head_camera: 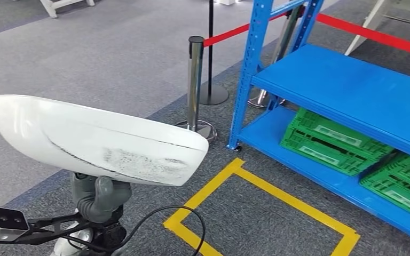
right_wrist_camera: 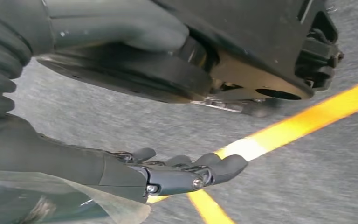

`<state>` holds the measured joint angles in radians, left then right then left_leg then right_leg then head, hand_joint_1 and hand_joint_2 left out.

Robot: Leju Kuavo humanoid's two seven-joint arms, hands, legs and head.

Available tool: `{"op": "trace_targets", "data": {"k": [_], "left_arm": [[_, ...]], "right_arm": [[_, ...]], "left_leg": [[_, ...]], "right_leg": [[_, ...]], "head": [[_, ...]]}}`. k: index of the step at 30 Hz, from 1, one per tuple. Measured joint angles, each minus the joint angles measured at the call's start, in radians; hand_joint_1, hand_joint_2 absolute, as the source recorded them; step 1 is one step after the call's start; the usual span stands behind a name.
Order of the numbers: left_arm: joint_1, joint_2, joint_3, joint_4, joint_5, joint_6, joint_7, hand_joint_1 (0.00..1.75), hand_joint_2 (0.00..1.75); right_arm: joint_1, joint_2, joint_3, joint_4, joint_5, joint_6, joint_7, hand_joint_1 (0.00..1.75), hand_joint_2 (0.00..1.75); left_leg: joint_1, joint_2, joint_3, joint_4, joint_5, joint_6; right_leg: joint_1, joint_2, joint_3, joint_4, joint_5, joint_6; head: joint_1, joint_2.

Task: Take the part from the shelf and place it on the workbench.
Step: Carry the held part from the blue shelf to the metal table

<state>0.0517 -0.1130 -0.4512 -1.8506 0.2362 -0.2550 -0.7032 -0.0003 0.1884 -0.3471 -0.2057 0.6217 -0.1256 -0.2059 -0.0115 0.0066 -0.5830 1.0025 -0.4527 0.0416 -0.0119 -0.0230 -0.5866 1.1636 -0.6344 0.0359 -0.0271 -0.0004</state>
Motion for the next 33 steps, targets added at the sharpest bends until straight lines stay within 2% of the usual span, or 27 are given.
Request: {"op": "trace_targets", "data": {"k": [1, 2, 3, 4, 5, 6, 7, 8, 9, 11, 12, 13, 15, 17, 18, 19, 20, 22, 23, 24, 26, 27, 29, 30, 31, 32, 33], "left_arm": [[0.000, 0.000, 0.000, 0.000, 0.000, 0.000, 0.000, 1.75, 1.75], [0.001, 0.000, 0.000, 0.000, 0.000, 0.000, 0.000, 1.75, 1.75], [0.001, 0.000, 0.000, 0.000, 0.000, 0.000, 0.000, 1.75, 1.75], [0.001, 0.000, 0.000, 0.000, 0.000, 0.000, 0.000, 1.75, 1.75], [0.001, 0.000, 0.000, 0.000, 0.000, 0.000, 0.000, 1.75, 1.75], [0.001, 0.000, 0.000, 0.001, 0.000, 0.000, 0.000, 1.75, 1.75], [0.000, 0.000, 0.000, 0.001, 0.000, 0.000, 0.000, 1.75, 1.75], [-0.001, 0.000, 0.000, 0.001, 0.000, 0.000, 0.001, 1.75, 1.75], [-0.002, 0.000, -0.001, 0.001, 0.000, 0.000, 0.001, 1.75, 1.75], [-0.002, 0.001, -0.001, 0.001, -0.001, 0.000, 0.001, 1.75, 1.75], [-0.002, 0.002, 0.000, 0.001, -0.001, 0.001, 0.001, 1.75, 1.75], [-0.004, 0.002, 0.000, 0.001, -0.001, 0.002, 0.001, 1.75, 1.75], [-0.007, 0.002, 0.000, 0.001, -0.002, 0.004, 0.000, 1.75, 1.75], [-0.007, 0.003, 0.000, 0.001, -0.002, 0.004, 0.000, 1.75, 1.75], [-0.006, 0.004, 0.000, 0.001, -0.002, 0.004, 0.000, 1.75, 1.75], [-0.006, 0.004, 0.000, 0.001, -0.002, 0.005, 0.000, 1.75, 1.75], [-0.006, 0.004, 0.000, 0.001, -0.002, 0.005, 0.000, 1.75, 1.75], [-0.007, 0.004, 0.000, 0.001, -0.003, 0.006, 0.000, 1.75, 1.75], [-0.008, 0.004, 0.000, 0.001, -0.003, 0.006, 0.000, 1.75, 1.75], [-0.009, 0.004, 0.000, 0.001, -0.003, 0.006, 0.000, 1.75, 1.75], [-0.009, 0.004, 0.001, 0.001, -0.003, 0.006, 0.000, 1.75, 1.75], [-0.008, 0.003, 0.001, 0.001, -0.002, 0.006, 0.000, 1.75, 1.75], [-0.009, 0.002, 0.001, 0.001, -0.002, 0.005, 0.000, 1.75, 1.75], [-0.010, 0.001, 0.000, 0.001, -0.002, 0.005, 0.000, 1.75, 1.75], [-0.011, 0.001, 0.000, 0.001, -0.001, 0.005, 0.000, 1.75, 1.75], [-0.010, 0.001, 0.000, 0.002, -0.001, 0.005, 0.000, 1.75, 1.75], [-0.010, 0.001, 0.000, 0.002, 0.000, 0.005, 0.000, 1.75, 1.75]], "right_arm": [[-0.001, 0.000, 0.000, 0.000, 0.000, 0.000, -0.001, 0.00, 1.75], [-0.003, 0.000, 0.000, -0.001, 0.000, 0.000, -0.002, 0.00, 1.75], [-0.006, 0.000, 0.000, -0.001, 0.000, 0.000, -0.002, 0.00, 1.75], [-0.007, 0.000, 0.000, -0.001, 0.001, 0.000, -0.002, 0.00, 1.75], [-0.007, 0.000, 0.000, -0.001, 0.001, 0.000, -0.001, 0.00, 1.75], [-0.006, 0.000, 0.000, -0.001, 0.002, 0.000, 0.000, 0.00, 1.75], [-0.005, 0.000, 0.000, -0.001, 0.003, 0.000, 0.000, 0.00, 1.75], [-0.003, 0.000, 0.000, -0.001, 0.003, 0.000, 0.000, 0.00, 1.75], [-0.003, 0.001, 0.000, -0.001, 0.004, 0.000, 0.000, 0.00, 1.75], [-0.003, 0.002, 0.000, -0.001, 0.004, 0.000, -0.001, 0.00, 1.75], [-0.004, 0.002, 0.000, -0.001, 0.005, -0.001, -0.001, 0.00, 1.75], [-0.003, 0.003, 0.000, -0.001, 0.006, -0.001, -0.002, 0.00, 1.75], [-0.001, 0.003, 0.000, -0.001, 0.007, -0.002, -0.001, 0.00, 1.75], [0.001, 0.003, 0.000, -0.001, 0.008, -0.002, -0.001, 0.00, 1.75], [0.001, 0.002, 0.000, -0.001, 0.008, -0.002, -0.001, 0.00, 1.75], [0.001, 0.002, 0.000, -0.001, 0.008, -0.003, -0.001, 0.00, 1.75], [0.001, 0.003, 0.000, -0.001, 0.009, -0.003, -0.001, 0.00, 1.75], [0.001, 0.003, 0.000, -0.001, 0.010, -0.004, 0.000, 0.00, 1.75], [0.002, 0.003, 0.000, -0.001, 0.010, -0.004, 0.000, 0.00, 1.75], [0.002, 0.003, 0.000, -0.001, 0.010, -0.004, 0.000, 0.00, 1.75], [0.000, 0.003, 0.000, -0.001, 0.010, -0.004, 0.000, 0.00, 1.75], [-0.001, 0.003, 0.000, -0.002, 0.010, -0.004, 0.000, 0.00, 1.75], [-0.001, 0.003, 0.000, -0.003, 0.010, -0.003, -0.001, 0.00, 1.75], [-0.001, 0.003, 0.000, -0.003, 0.010, -0.002, -0.001, 0.00, 1.75], [-0.001, 0.003, -0.001, -0.003, 0.010, -0.002, -0.002, 0.00, 1.75], [-0.003, 0.003, -0.001, -0.003, 0.010, -0.001, -0.002, 0.00, 1.75], [-0.005, 0.003, -0.001, -0.003, 0.010, -0.001, -0.001, 0.00, 1.75]], "left_leg": [[0.000, -0.011, -0.001, 0.000, 0.001, 0.001], [0.000, -0.022, -0.001, 0.001, 0.001, 0.001], [0.000, -0.035, -0.001, 0.002, 0.001, 0.001], [0.001, -0.049, 0.000, 0.004, 0.000, 0.000], [0.002, -0.064, 0.000, 0.008, -0.001, -0.002], [0.003, -0.078, -0.002, 0.013, -0.003, -0.006], [0.003, -0.091, -0.008, 0.021, -0.005, -0.011], [0.003, -0.103, -0.014, 0.027, -0.005, -0.017], [0.004, -0.114, -0.021, 0.030, -0.002, -0.023], [0.006, -0.132, -0.030, 0.032, 0.003, -0.034], [0.006, -0.122, -0.034, 0.039, -0.001, -0.039], [0.005, -0.100, -0.045, 0.061, -0.014, -0.044], [0.005, -0.040, -0.096, 0.168, -0.069, -0.054], [0.010, -0.018, -0.159, 0.296, -0.116, -0.060], [0.012, -0.015, -0.171, 0.320, -0.116, -0.060], [0.012, -0.013, -0.161, 0.303, -0.096, -0.058], [0.011, -0.008, -0.133, 0.249, -0.064, -0.053], [0.000, 0.030, -0.062, 0.110, -0.010, -0.036], [-0.007, 0.048, -0.038, 0.064, 0.000, -0.028], [-0.013, 0.060, -0.028, 0.040, 0.000, -0.023], [-0.014, 0.045, -0.026, 0.030, -0.002, -0.016], [-0.011, 0.034, -0.022, 0.022, 0.000, -0.012], [-0.003, 0.013, -0.014, 0.008, 0.006, -0.003], [-0.001, 0.003, -0.012, 0.005, 0.007, 0.000], [-0.001, -0.008, -0.012, 0.005, 0.006, 0.002], [-0.001, -0.019, -0.011, 0.005, 0.005, 0.003], [-0.001, -0.031, -0.011, 0.006, 0.004, 0.004]], "right_leg": [[0.000, 0.012, -0.033, 0.064, -0.023, 0.001], [0.000, 0.016, -0.057, 0.108, -0.032, 0.002], [0.000, 0.018, -0.065, 0.118, -0.020, 0.003], [-0.001, 0.020, -0.055, 0.089, 0.010, 0.004], [-0.003, 0.029, -0.030, 0.028, 0.052, 0.005], [-0.007, 0.053, -0.003, -0.034, 0.081, 0.006], [-0.012, 0.079, 0.020, -0.088, 0.099, 0.006], [-0.015, 0.101, 0.034, -0.119, 0.104, 0.005], [-0.015, 0.113, 0.038, -0.126, 0.098, 0.002], [-0.015, 0.093, 0.042, -0.129, 0.102, -0.010], [-0.015, 0.081, 0.045, -0.131, 0.103, -0.015], [-0.016, 0.067, 0.048, -0.134, 0.104, -0.021], [-0.015, 0.037, 0.052, -0.136, 0.102, -0.029], [-0.011, 0.005, 0.053, -0.136, 0.099, -0.033], [-0.010, -0.009, 0.054, -0.136, 0.097, -0.034], [-0.009, -0.022, 0.056, -0.136, 0.095, -0.034], [-0.009, -0.034, 0.060, -0.136, 0.092, -0.033], [-0.006, -0.054, 0.068, -0.137, 0.085, -0.028], [-0.004, -0.064, 0.070, -0.137, 0.082, -0.024], [-0.002, -0.073, 0.072, -0.139, 0.080, -0.019], [0.000, -0.092, 0.077, -0.144, 0.076, -0.010], [-0.001, -0.083, 0.079, -0.143, 0.070, -0.006], [-0.002, -0.034, 0.057, -0.090, 0.036, 0.000], [-0.003, -0.004, 0.029, -0.035, 0.009, 0.001], [-0.003, 0.012, -0.007, 0.032, -0.017, 0.002], [-0.002, 0.018, -0.040, 0.088, -0.033, 0.004], [-0.002, 0.020, -0.061, 0.117, -0.032, 0.005]], "head": [[0.002, 0.000], [0.002, 0.000], [0.002, 0.000], [0.002, 0.000], [0.002, 0.000], [0.003, 0.000], [0.002, 0.000], [0.002, 0.000], [0.001, 0.000], [0.001, 0.000], [-0.001, 0.000], [-0.005, 0.000], [-0.013, 0.000], [-0.014, 0.000], [-0.014, 0.000], [-0.015, 0.000], [-0.015, 0.000], [-0.015, 0.000], [-0.014, 0.000], [-0.014, 0.000], [-0.013, 0.000], [-0.012, 0.000], [-0.008, 0.000], [-0.005, 0.000], [-0.004, 0.000], [-0.002, 0.000], [-0.002, 0.000]]}}
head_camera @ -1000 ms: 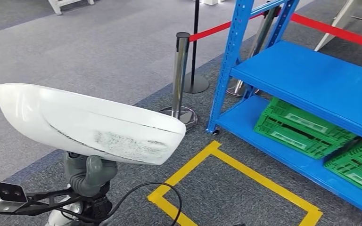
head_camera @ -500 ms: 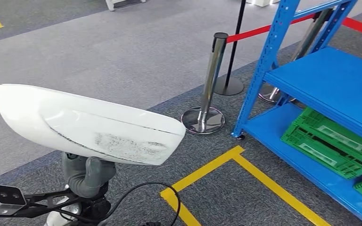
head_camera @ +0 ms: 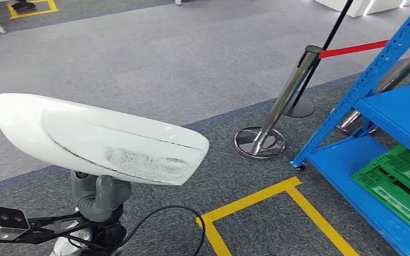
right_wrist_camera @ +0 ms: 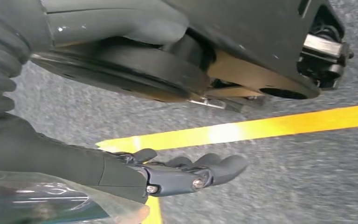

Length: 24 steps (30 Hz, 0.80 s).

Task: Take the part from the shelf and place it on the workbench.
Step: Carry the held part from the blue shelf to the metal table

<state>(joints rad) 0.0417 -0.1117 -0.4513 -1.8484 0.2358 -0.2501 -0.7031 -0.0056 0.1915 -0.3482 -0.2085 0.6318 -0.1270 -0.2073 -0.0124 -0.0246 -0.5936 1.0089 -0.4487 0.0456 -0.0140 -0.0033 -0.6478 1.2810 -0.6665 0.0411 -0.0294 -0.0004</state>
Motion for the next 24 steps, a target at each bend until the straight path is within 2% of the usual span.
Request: {"op": "trace_targets", "data": {"k": [1, 2, 3, 4, 5, 6, 7, 8, 9, 10, 11, 13, 14, 15, 16, 17, 18, 20, 21, 22, 24], "left_arm": [[0.000, 0.000, 0.000, 0.001, 0.000, 0.001, 0.000, 1.75, 1.75], [0.000, 0.000, 0.000, 0.001, 0.001, 0.002, 0.000, 1.75, 1.75], [0.000, 0.000, 0.000, 0.001, 0.001, 0.004, 0.000, 1.75, 1.75], [0.000, 0.000, -0.001, 0.001, 0.001, 0.006, 0.000, 1.75, 1.75], [0.000, 0.000, -0.001, 0.002, 0.001, 0.008, 0.000, 1.75, 1.75], [0.000, 0.000, -0.002, 0.002, 0.001, 0.009, 0.000, 1.75, 1.75], [0.001, 0.001, -0.002, 0.002, 0.001, 0.010, 0.001, 1.75, 1.75], [0.002, 0.001, -0.002, 0.002, 0.001, 0.011, 0.001, 1.75, 1.75], [0.004, 0.002, -0.002, 0.002, 0.001, 0.011, 0.001, 1.75, 1.75], [0.004, 0.002, -0.002, 0.002, 0.001, 0.012, 0.001, 1.75, 1.75], [0.003, 0.002, -0.002, 0.002, 0.001, 0.012, 0.000, 1.75, 1.75], [0.001, 0.003, -0.002, 0.002, 0.001, 0.013, 0.000, 1.75, 1.75], [0.001, 0.004, -0.002, 0.002, 0.001, 0.013, 0.000, 1.75, 1.75], [0.003, 0.005, -0.002, 0.002, 0.001, 0.013, 0.000, 1.75, 1.75], [0.004, 0.006, -0.002, 0.002, 0.001, 0.013, 0.000, 1.75, 1.75], [0.004, 0.007, -0.002, 0.002, 0.001, 0.013, 0.000, 1.75, 1.75], [0.004, 0.008, -0.002, 0.002, 0.001, 0.013, 0.000, 1.75, 1.75], [0.003, 0.008, -0.002, 0.002, 0.001, 0.013, 0.000, 1.75, 1.75], [0.002, 0.008, -0.002, 0.002, 0.001, 0.012, 0.000, 1.75, 1.75], [0.002, 0.008, -0.001, 0.002, 0.001, 0.012, 0.000, 1.75, 1.75], [0.004, 0.008, -0.001, 0.002, 0.001, 0.011, 0.000, 1.75, 1.75]], "right_arm": [[-0.002, 0.000, 0.000, 0.000, 0.000, 0.000, 0.001, 0.00, 1.75], [-0.004, 0.000, 0.000, 0.000, 0.001, 0.000, 0.003, 0.00, 1.75], [-0.003, 0.000, 0.000, 0.000, 0.001, 0.000, 0.004, 0.00, 1.75], [-0.002, 0.000, 0.000, 0.000, 0.000, 0.000, 0.005, 0.00, 1.75], [0.000, 0.000, 0.000, 0.000, 0.000, 0.000, 0.005, 0.00, 1.75], [0.001, 0.000, 0.000, 0.000, -0.002, 0.000, 0.005, 0.00, 1.75], [0.001, 0.000, 0.000, 0.000, -0.002, 0.000, 0.005, 0.00, 1.75], [0.001, 0.001, 0.000, 0.000, -0.003, 0.000, 0.005, 0.00, 1.75], [0.000, 0.002, -0.001, 0.000, -0.003, 0.000, 0.004, 0.00, 1.75], [0.000, 0.002, -0.001, 0.000, -0.003, 0.000, 0.004, 0.00, 1.75], [0.001, 0.003, -0.001, 0.000, -0.003, 0.000, 0.004, 0.00, 1.75], [0.005, 0.002, -0.001, 0.000, -0.002, 0.000, 0.004, 0.00, 1.75], [0.006, 0.002, -0.001, 0.000, -0.001, -0.001, 0.004, 0.00, 1.75], [0.007, 0.002, -0.001, 0.000, -0.001, -0.002, 0.004, 0.00, 1.75], [0.007, 0.002, -0.001, 0.000, 0.000, -0.003, 0.004, 0.00, 1.75], [0.007, 0.002, -0.001, 0.000, 0.001, -0.005, 0.004, 0.00, 1.75], [0.007, 0.002, -0.001, 0.000, 0.001, -0.006, 0.004, 0.00, 1.75], [0.008, 0.002, -0.001, 0.000, 0.001, -0.007, 0.004, 0.00, 1.75], [0.008, 0.002, -0.001, 0.000, 0.002, -0.008, 0.004, 0.00, 1.75], [0.008, 0.002, -0.001, 0.000, 0.002, -0.008, 0.004, 0.00, 1.75], [0.006, 0.002, -0.001, -0.001, 0.002, -0.009, 0.004, 0.00, 1.75]], "left_leg": [[0.001, -0.014, 0.001, 0.002, -0.001, -0.001], [0.002, -0.029, 0.003, 0.004, -0.002, -0.003], [0.003, -0.044, 0.004, 0.008, -0.005, -0.006], [0.003, -0.058, 0.002, 0.014, -0.008, -0.011], [0.003, -0.071, -0.001, 0.019, -0.010, -0.016], [0.004, -0.082, -0.005, 0.023, -0.010, -0.021], [0.005, -0.092, -0.009, 0.024, -0.008, -0.027], [0.006, -0.101, -0.011, 0.024, -0.006, -0.032], [0.006, -0.101, -0.013, 0.027, -0.007, -0.036], [0.005, -0.086, -0.019, 0.040, -0.015, -0.041], [0.004, -0.062, -0.034, 0.073, -0.033, -0.046], [0.007, -0.006, -0.094, 0.193, -0.089, -0.057], [0.011, 0.007, -0.128, 0.258, -0.111, -0.060], [0.013, 0.012, -0.150, 0.299, -0.119, -0.062], [0.015, 0.014, -0.156, 0.306, -0.108, -0.063], [0.016, 0.019, -0.140, 0.271, -0.079, -0.061], [0.015, 0.031, -0.108, 0.206, -0.039, -0.058], [0.003, 0.084, -0.045, 0.081, 0.004, -0.045], [-0.004, 0.105, -0.029, 0.046, 0.008, -0.039], [-0.010, 0.113, -0.026, 0.036, 0.000, -0.033], [-0.009, 0.089, -0.026, 0.025, 0.003, -0.023]], "right_leg": [[0.000, 0.001, -0.003, -0.007, 0.022, 0.001], [-0.002, 0.005, 0.012, -0.052, 0.060, 0.002], [-0.005, 0.017, 0.037, -0.116, 0.100, 0.003], [-0.008, 0.037, 0.063, -0.177, 0.126, 0.003], [-0.010, 0.054, 0.084, -0.220, 0.139, 0.002], [-0.011, 0.067, 0.096, -0.242, 0.139, 0.000], [-0.009, 0.069, 0.101, -0.246, 0.134, -0.003], [-0.009, 0.060, 0.105, -0.248, 0.135, -0.009], [-0.010, 0.050, 0.108, -0.251, 0.137, -0.014], [-0.011, 0.039, 0.112, -0.254, 0.138, -0.020], [-0.012, 0.026, 0.116, -0.257, 0.138, -0.026], [-0.010, -0.003, 0.122, -0.259, 0.134, -0.036], [-0.008, -0.018, 0.124, -0.259, 0.132, -0.038], [-0.007, -0.031, 0.126, -0.259, 0.129, -0.040], [-0.007, -0.044, 0.129, -0.259, 0.126, -0.039], [-0.006, -0.056, 0.133, -0.259, 0.122, -0.038], [-0.006, -0.067, 0.140, -0.259, 0.117, -0.035], [-0.003, -0.087, 0.148, -0.260, 0.106, -0.026], [-0.001, -0.097, 0.149, -0.261, 0.102, -0.022], [0.001, -0.108, 0.152, -0.264, 0.099, -0.017], [0.002, -0.126, 0.163, -0.270, 0.092, -0.009]], "head": [[0.000, 0.000], [0.000, 0.000], [0.000, 0.000], [0.001, 0.000], [0.001, 0.000], [0.001, 0.000], [0.000, 0.000], [0.000, 0.000], [0.000, 0.000], [-0.004, 0.000], [-0.008, 0.000], [-0.015, 0.000], [-0.015, 0.000], [-0.015, 0.000], [-0.015, 0.000], [-0.015, 0.000], [-0.015, 0.000], [-0.016, 0.000], [-0.015, 0.000], [-0.014, 0.000], [-0.012, 0.000]]}}
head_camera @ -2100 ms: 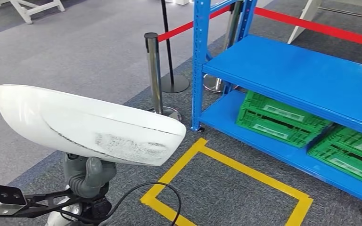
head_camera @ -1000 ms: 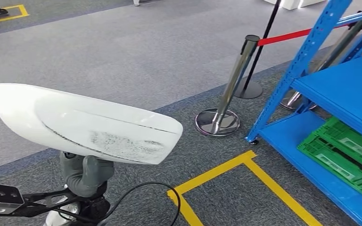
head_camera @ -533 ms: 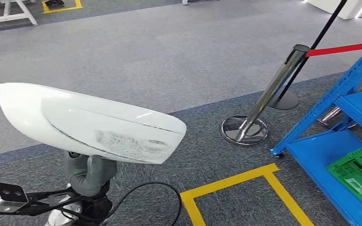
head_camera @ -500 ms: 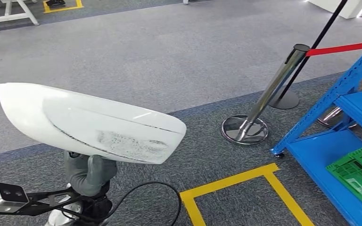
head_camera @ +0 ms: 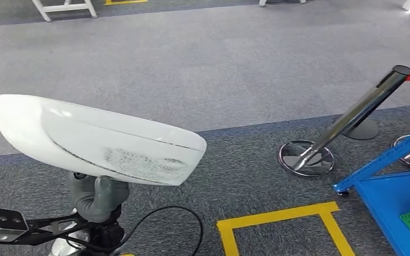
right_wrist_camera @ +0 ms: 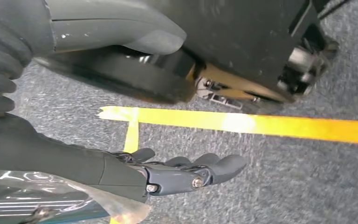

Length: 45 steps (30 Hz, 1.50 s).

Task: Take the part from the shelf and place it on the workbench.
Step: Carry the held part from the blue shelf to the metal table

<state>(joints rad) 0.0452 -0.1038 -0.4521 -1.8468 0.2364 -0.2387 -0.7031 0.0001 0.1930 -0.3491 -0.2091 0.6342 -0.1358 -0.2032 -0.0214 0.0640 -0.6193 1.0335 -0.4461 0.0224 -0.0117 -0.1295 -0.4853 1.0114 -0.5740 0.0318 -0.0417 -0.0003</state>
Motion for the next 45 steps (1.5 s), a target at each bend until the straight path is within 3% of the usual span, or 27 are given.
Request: {"op": "trace_targets", "data": {"k": [2, 4, 6, 7, 9, 10, 11, 13, 15, 17, 19, 21, 22, 23, 24, 26, 28, 30, 31, 33, 35, 37, 38, 39, 41, 43, 45], "left_arm": [[-0.001, -0.001, 0.000, 0.000, 0.000, 0.000, 0.000, 1.75, 1.75], [-0.002, -0.002, -0.001, 0.000, 0.000, -0.001, 0.000, 1.75, 1.75], [-0.002, -0.002, -0.001, 0.000, 0.000, -0.001, 0.000, 1.75, 1.75], [-0.002, -0.002, -0.001, 0.000, 0.000, -0.001, 0.000, 1.75, 1.75], [-0.002, -0.002, -0.001, 0.000, 0.000, -0.001, 0.000, 1.75, 1.75], [-0.002, -0.002, -0.001, 0.000, 0.000, -0.001, 0.000, 1.75, 1.75], [-0.002, -0.002, -0.001, 0.000, 0.000, -0.001, 0.000, 1.75, 1.75], [-0.003, -0.002, -0.002, 0.000, 0.000, -0.001, 0.000, 1.75, 1.75], [-0.002, -0.001, -0.001, 0.000, 0.000, -0.001, 0.000, 1.75, 1.75], [-0.002, 0.000, -0.001, 0.000, 0.000, -0.001, 0.000, 1.75, 1.75], [-0.005, 0.001, -0.001, 0.000, 0.000, 0.000, 0.000, 1.75, 1.75], [-0.005, 0.002, -0.001, 0.001, 0.000, 0.000, 0.000, 1.75, 1.75], [-0.004, 0.002, -0.001, 0.001, 0.000, 0.001, 0.000, 1.75, 1.75], [-0.003, 0.003, -0.001, 0.001, 0.000, 0.001, 0.000, 1.75, 1.75], [-0.003, 0.003, -0.001, 0.001, 0.000, 0.001, 0.000, 1.75, 1.75], [-0.004, 0.003, -0.001, 0.001, 0.000, 0.001, 0.000, 1.75, 1.75], [-0.005, 0.003, -0.001, 0.001, 0.000, 0.002, 0.000, 1.75, 1.75], [-0.005, 0.002, -0.001, 0.001, 0.001, 0.002, 0.000, 1.75, 1.75], [-0.004, 0.002, -0.001, 0.001, 0.002, 0.002, 0.000, 1.75, 1.75], [-0.006, 0.001, -0.002, 0.001, 0.003, 0.002, 0.000, 1.75, 1.75], [-0.007, 0.000, -0.003, 0.001, 0.004, 0.002, 0.000, 1.75, 1.75], [-0.001, 0.001, -0.003, 0.001, 0.005, 0.000, 0.000, 1.75, 1.75], [0.003, 0.001, -0.002, 0.002, 0.006, -0.002, 0.000, 1.75, 1.75], [0.006, 0.001, -0.002, 0.002, 0.006, -0.004, 0.000, 1.75, 1.75], [0.010, 0.001, -0.001, 0.002, 0.003, -0.010, 0.000, 1.75, 1.75], [0.013, 0.001, 0.000, 0.002, 0.000, -0.016, 0.000, 1.75, 1.75], [0.017, 0.000, 0.001, 0.002, -0.001, -0.020, 0.000, 1.75, 1.75]], "right_arm": [[-0.001, 0.000, 0.000, -0.001, 0.001, 0.000, 0.000, 0.00, 1.75], [0.000, 0.000, 0.000, -0.002, 0.002, -0.001, -0.002, 0.00, 1.75], [-0.003, 0.000, -0.001, -0.002, 0.002, -0.001, -0.004, 0.00, 1.75], [-0.005, 0.000, -0.001, -0.002, 0.002, -0.002, -0.005, 0.00, 1.75], [-0.008, 0.000, -0.001, -0.003, 0.003, -0.002, -0.004, 0.00, 1.75], [-0.007, 0.000, -0.001, -0.003, 0.004, -0.002, -0.003, 0.00, 1.75], [-0.006, 0.000, -0.001, -0.002, 0.004, -0.003, -0.002, 0.00, 1.75], [-0.004, 0.000, -0.001, -0.002, 0.005, -0.004, -0.001, 0.00, 1.75], [-0.006, 0.001, -0.001, -0.002, 0.006, -0.004, -0.001, 0.00, 1.75], [-0.006, 0.002, -0.001, -0.002, 0.008, -0.005, 0.000, 0.00, 1.75], [-0.003, 0.002, -0.001, -0.002, 0.010, -0.006, 0.000, 0.00, 1.75], [-0.001, 0.001, -0.001, -0.002, 0.012, -0.007, 0.001, 0.00, 1.75], [0.000, 0.001, -0.001, -0.002, 0.013, -0.007, 0.001, 0.00, 1.75], [0.000, 0.001, -0.001, -0.002, 0.014, -0.007, 0.002, 0.00, 1.75], [0.000, 0.001, -0.001, -0.002, 0.015, -0.007, 0.002, 0.00, 1.75], [0.000, 0.001, -0.001, -0.002, 0.016, -0.008, 0.002, 0.00, 1.75], [0.000, 0.001, -0.001, -0.002, 0.017, -0.008, 0.002, 0.00, 1.75], [-0.002, 0.001, -0.002, -0.002, 0.017, -0.008, 0.002, 0.00, 1.75], [-0.003, 0.001, -0.002, -0.003, 0.018, -0.008, 0.002, 0.00, 1.75], [-0.005, 0.000, -0.002, -0.003, 0.019, -0.008, 0.002, 0.00, 1.75], [-0.003, 0.000, -0.002, -0.003, 0.020, -0.008, 0.000, 0.00, 1.75], [-0.007, 0.000, -0.002, -0.004, 0.020, -0.010, -0.002, 0.00, 1.75], [-0.009, 0.000, -0.003, -0.004, 0.021, -0.011, -0.003, 0.00, 1.75], [-0.010, 0.000, -0.003, -0.004, 0.021, -0.012, -0.003, 0.00, 1.75], [-0.007, 0.000, -0.003, -0.004, 0.023, -0.014, -0.002, 0.00, 1.75], [-0.004, 0.000, -0.003, -0.003, 0.024, -0.014, -0.002, 0.00, 1.75], [-0.003, 0.000, -0.003, -0.003, 0.025, -0.015, -0.003, 0.00, 1.75]], "left_leg": [[0.007, -0.027, 0.005, -0.011, 0.005, 0.012], [0.010, -0.052, 0.008, -0.016, 0.006, 0.021], [0.010, -0.080, 0.009, -0.015, 0.005, 0.024], [0.010, -0.095, 0.011, -0.015, 0.004, 0.024], [0.012, -0.126, 0.016, -0.012, 0.001, 0.021], [0.013, -0.140, 0.017, -0.010, -0.002, 0.017], [0.013, -0.154, 0.015, -0.004, -0.005, 0.012], [0.015, -0.177, 0.007, 0.003, -0.004, -0.001], [0.018, -0.193, 0.000, 0.003, 0.000, -0.011], [0.017, -0.161, -0.013, 0.030, -0.016, -0.021], [0.017, -0.102, -0.059, 0.131, -0.067, -0.030], [0.022, -0.079, -0.121, 0.252, -0.113, -0.036], [0.024, -0.076, -0.134, 0.277, -0.113, -0.037], [0.025, -0.073, -0.127, 0.262, -0.094, -0.036], [0.025, -0.067, -0.100, 0.211, -0.061, -0.035], [0.018, -0.031, -0.030, 0.076, -0.009, -0.027], [0.008, -0.005, 0.003, 0.011, -0.002, -0.018], [0.003, -0.018, 0.005, 0.004, -0.006, -0.007], [0.004, -0.029, 0.008, -0.002, -0.005, -0.002], [0.010, -0.049, 0.014, -0.011, -0.001, 0.010], [0.012, -0.069, 0.016, -0.013, -0.002, 0.017], [0.012, -0.093, 0.017, -0.012, -0.003, 0.020], [0.012, -0.107, 0.019, -0.012, -0.004, 0.020], [0.012, -0.122, 0.022, -0.012, -0.005, 0.019], [0.012, -0.152, 0.026, -0.009, -0.009, 0.013], [0.013, -0.177, 0.020, -0.003, -0.010, 0.003], [0.017, -0.198, 0.013, -0.003, -0.006, -0.009]], "right_leg": [[-0.002, 0.041, -0.009, 0.032, -0.026, 0.006], [-0.004, 0.106, -0.069, 0.147, -0.079, 0.008], [-0.003, 0.126, -0.145, 0.266, -0.109, 0.009], [-0.004, 0.127, -0.164, 0.283, -0.097, 0.010], [-0.007, 0.137, -0.146, 0.202, -0.019, 0.011], [-0.011, 0.159, -0.123, 0.139, 0.018, 0.012], [-0.015, 0.183, -0.100, 0.079, 0.042, 0.012], [-0.018, 0.214, -0.076, 0.028, 0.049, 0.008], [-0.015, 0.199, -0.069, 0.023, 0.050, -0.002], [-0.015, 0.174, -0.061, 0.016, 0.053, -0.015], [-0.013, 0.143, -0.053, 0.011, 0.051, -0.025], [-0.009, 0.112, -0.050, 0.011, 0.047, -0.030], [-0.008, 0.098, -0.049, 0.011, 0.044, -0.030], [-0.007, 0.084, -0.046, 0.011, 0.042, -0.029], [-0.007, 0.072, -0.042, 0.011, 0.038, -0.028], [-0.005, 0.051, -0.033, 0.011, 0.029, -0.021], [-0.002, 0.034, -0.028, 0.009, 0.022, -0.010], [-0.002, 0.016, -0.020, 0.004, 0.018, 0.000], [-0.004, 0.021, -0.017, 0.005, 0.013, 0.005], [-0.007, 0.067, -0.040, 0.056, -0.019, 0.012], [-0.008, 0.116, -0.109, 0.182, -0.075, 0.014], [-0.007, 0.126, -0.172, 0.282, -0.094, 0.015], [-0.007, 0.127, -0.179, 0.279, -0.074, 0.015], [-0.008, 0.130, -0.168, 0.240, -0.037, 0.014], [-0.012, 0.162, -0.117, 0.110, 0.038, 0.011], [-0.015, 0.196, -0.078, 0.030, 0.057, 0.007], [-0.013, 0.194, -0.065, 0.015, 0.051, -0.001]], "head": [[0.005, 0.000], [0.012, 0.000], [0.015, 0.000], [0.015, 0.000], [0.015, 0.000], [0.015, 0.000], [0.014, 0.000], [0.014, 0.000], [0.014, 0.000], [0.009, 0.000], [0.002, 0.000], [0.000, 0.000], [0.000, 0.000], [0.000, 0.000], [0.000, 0.000], [0.000, 0.000], [0.001, 0.000], [0.002, 0.000], [0.003, 0.000], [0.007, 0.000], [0.011, 0.000], [0.012, 0.000], [0.012, 0.000], [0.012, 0.000], [0.012, 0.000], [0.011, 0.000], [0.010, 0.000]]}}
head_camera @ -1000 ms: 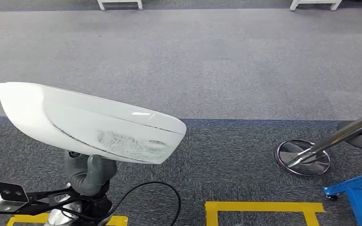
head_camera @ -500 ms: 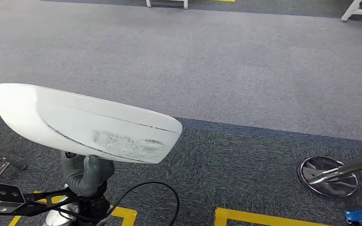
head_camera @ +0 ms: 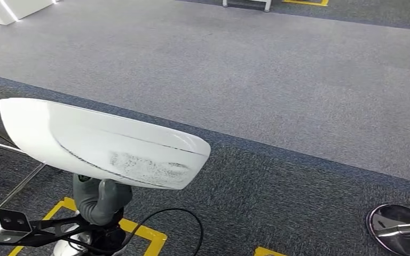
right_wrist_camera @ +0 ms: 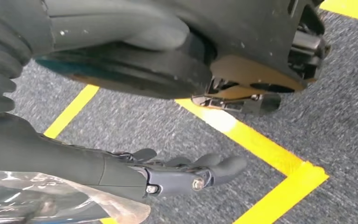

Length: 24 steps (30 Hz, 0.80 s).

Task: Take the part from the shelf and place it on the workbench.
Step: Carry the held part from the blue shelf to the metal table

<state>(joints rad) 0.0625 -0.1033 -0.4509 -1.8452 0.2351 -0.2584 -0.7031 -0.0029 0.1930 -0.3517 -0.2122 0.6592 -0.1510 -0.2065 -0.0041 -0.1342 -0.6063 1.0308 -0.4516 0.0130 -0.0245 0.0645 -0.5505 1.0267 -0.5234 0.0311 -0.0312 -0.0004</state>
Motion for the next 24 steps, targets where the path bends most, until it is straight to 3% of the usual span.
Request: {"op": "trace_targets", "data": {"k": [1, 2, 5, 7, 8, 10, 11, 13, 14, 16, 18, 20, 22, 23, 24], "left_arm": [[0.002, 0.000, 0.000, 0.000, 0.000, -0.001, 0.000, 1.75, 1.75], [0.003, 0.000, 0.001, 0.000, 0.000, -0.001, 0.000, 1.75, 1.75], [0.003, 0.000, 0.001, 0.000, 0.000, -0.002, 0.000, 1.75, 1.75], [0.004, 0.001, 0.002, 0.000, -0.001, -0.002, 0.000, 1.75, 1.75], [0.005, 0.002, 0.002, 0.001, -0.001, -0.003, 0.000, 1.75, 1.75], [0.005, 0.002, 0.003, 0.001, -0.001, -0.004, 0.000, 1.75, 1.75], [0.005, 0.002, 0.004, 0.001, -0.002, -0.006, 0.000, 1.75, 1.75], [0.005, 0.000, 0.004, 0.001, -0.002, -0.012, 0.000, 1.75, 1.75], [0.005, -0.002, 0.006, 0.000, -0.002, -0.019, 0.000, 1.75, 1.75], [0.010, -0.009, 0.015, -0.003, 0.001, -0.035, 0.000, 1.75, 1.75], [0.012, -0.017, 0.024, -0.008, 0.007, -0.048, -0.001, 1.75, 1.75], [0.012, -0.024, 0.028, -0.011, 0.010, -0.052, 0.000, 1.75, 1.75], [0.013, -0.027, 0.030, -0.011, 0.011, -0.053, 0.000, 1.75, 1.75], [0.014, -0.027, 0.032, -0.011, 0.011, -0.054, 0.000, 1.75, 1.75], [0.014, -0.027, 0.034, -0.011, 0.011, -0.054, 0.000, 1.75, 1.75]], "right_arm": [[0.000, 0.000, 0.000, 0.000, 0.001, 0.000, 0.000, 0.00, 1.75], [-0.001, 0.000, 0.000, 0.000, 0.001, 0.000, 0.000, 0.00, 1.75], [0.004, 0.000, 0.000, 0.000, 0.002, -0.002, 0.000, 0.00, 1.75], [0.007, -0.001, -0.001, 0.000, 0.003, -0.003, 0.000, 0.00, 1.75], [0.007, -0.001, -0.001, 0.000, 0.004, -0.004, 0.001, 0.00, 1.75], [0.007, -0.001, -0.001, 0.000, 0.006, -0.004, 0.002, 0.00, 1.75], [0.007, -0.001, -0.001, 0.000, 0.007, -0.004, 0.003, 0.00, 1.75], [0.008, -0.001, -0.001, 0.000, 0.010, -0.004, 0.003, 0.00, 1.75], [0.009, -0.001, -0.001, 0.000, 0.012, -0.004, 0.003, 0.00, 1.75], [0.006, -0.001, -0.001, 0.000, 0.014, -0.004, 0.003, 0.00, 1.75], [0.003, -0.001, -0.001, -0.001, 0.014, -0.003, 0.003, 0.00, 1.75], [0.003, -0.001, -0.002, -0.001, 0.013, -0.002, 0.002, 0.00, 1.75], [0.001, -0.001, -0.004, -0.002, 0.012, 0.000, 0.000, 0.00, 1.75], [-0.002, -0.001, -0.004, -0.002, 0.011, 0.001, -0.001, 0.00, 1.75], [-0.004, -0.001, -0.005, -0.002, 0.011, 0.001, 0.000, 0.00, 1.75]], "left_leg": [[0.001, 0.003, -0.003, 0.004, -0.001, -0.005], [-0.001, 0.023, -0.009, 0.020, -0.009, -0.010], [-0.001, 0.108, -0.076, 0.168, -0.082, -0.024], [0.005, 0.120, -0.127, 0.266, -0.115, -0.029], [0.007, 0.122, -0.132, 0.271, -0.105, -0.030], [0.008, 0.137, -0.088, 0.179, -0.040, -0.027], [0.004, 0.160, -0.054, 0.113, -0.014, -0.024], [-0.007, 0.200, -0.009, 0.023, 0.006, -0.012], [-0.013, 0.207, -0.004, 0.012, -0.002, -0.006], [-0.013, 0.187, -0.003, 0.005, -0.002, 0.007], [-0.007, 0.164, 0.003, -0.004, 0.001, 0.018], [-0.003, 0.141, 0.006, -0.008, 0.002, 0.027], [-0.003, 0.115, 0.008, -0.008, 0.001, 0.030], [-0.003, 0.101, 0.009, -0.008, 0.000, 0.030], [-0.002, 0.086, 0.012, -0.007, -0.001, 0.029]], "right_leg": [[0.000, -0.011, 0.002, -0.003, 0.002, -0.005], [0.000, -0.022, 0.007, -0.006, 0.003, -0.012], [0.004, -0.066, 0.019, -0.012, -0.001, -0.029], [0.007, -0.095, 0.023, -0.012, -0.007, -0.032], [0.008, -0.109, 0.026, -0.012, -0.010, -0.032], [0.008, -0.134, 0.036, -0.012, -0.018, -0.029], [0.009, -0.145, 0.040, -0.012, -0.023, -0.025], [0.013, -0.165, 0.046, -0.012, -0.033, -0.013], [0.015, -0.175, 0.047, -0.013, -0.037, -0.008], [0.013, -0.190, 0.057, -0.017, -0.044, 0.001], [0.010, -0.148, 0.052, 0.012, -0.068, 0.010], [0.009, -0.086, -0.004, 0.121, -0.117, 0.014], [0.009, -0.069, -0.079, 0.243, -0.149, 0.016], [0.009, -0.068, -0.099, 0.263, -0.139, 0.017], [0.008, -0.067, -0.100, 0.245, -0.110, 0.017]], "head": [[0.000, 0.000], [-0.003, 0.000], [-0.012, 0.000], [-0.012, 0.000], [-0.012, 0.000], [-0.013, 0.000], [-0.012, 0.000], [-0.012, 0.000], [-0.011, 0.000], [-0.010, 0.000], [-0.005, 0.000], [0.000, 0.000], [0.002, 0.000], [0.002, 0.000], [0.002, 0.000]]}}
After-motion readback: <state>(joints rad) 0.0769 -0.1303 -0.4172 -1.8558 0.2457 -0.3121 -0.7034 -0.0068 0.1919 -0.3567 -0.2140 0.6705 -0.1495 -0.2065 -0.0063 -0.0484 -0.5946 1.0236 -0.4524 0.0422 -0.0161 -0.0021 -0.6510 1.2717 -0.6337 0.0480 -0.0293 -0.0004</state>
